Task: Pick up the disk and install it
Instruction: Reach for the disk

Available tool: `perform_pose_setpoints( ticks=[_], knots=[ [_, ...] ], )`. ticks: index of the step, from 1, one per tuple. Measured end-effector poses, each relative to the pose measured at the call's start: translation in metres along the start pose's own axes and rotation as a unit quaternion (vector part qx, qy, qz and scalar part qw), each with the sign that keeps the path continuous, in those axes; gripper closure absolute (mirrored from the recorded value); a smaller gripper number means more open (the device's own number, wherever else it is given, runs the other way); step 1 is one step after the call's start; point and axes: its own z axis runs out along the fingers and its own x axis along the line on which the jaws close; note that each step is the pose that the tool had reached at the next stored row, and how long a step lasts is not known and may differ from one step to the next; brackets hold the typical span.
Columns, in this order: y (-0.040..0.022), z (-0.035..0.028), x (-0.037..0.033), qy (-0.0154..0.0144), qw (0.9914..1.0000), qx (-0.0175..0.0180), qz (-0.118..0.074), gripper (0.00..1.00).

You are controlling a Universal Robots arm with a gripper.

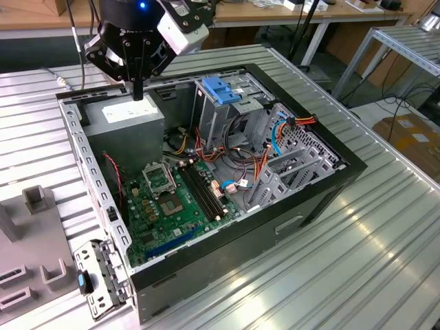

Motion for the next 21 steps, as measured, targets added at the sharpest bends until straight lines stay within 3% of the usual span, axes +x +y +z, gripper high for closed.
perform_pose_setpoints(
  ticks=[7,21],
  knots=[
    [-0.0004,-0.0002,0.0055,0.0,1.0,0.0001,0.0,0.89],
    [-0.002,-0.0007,0.0267,0.0,1.0,0.0,0.0,0.89]
  ],
)
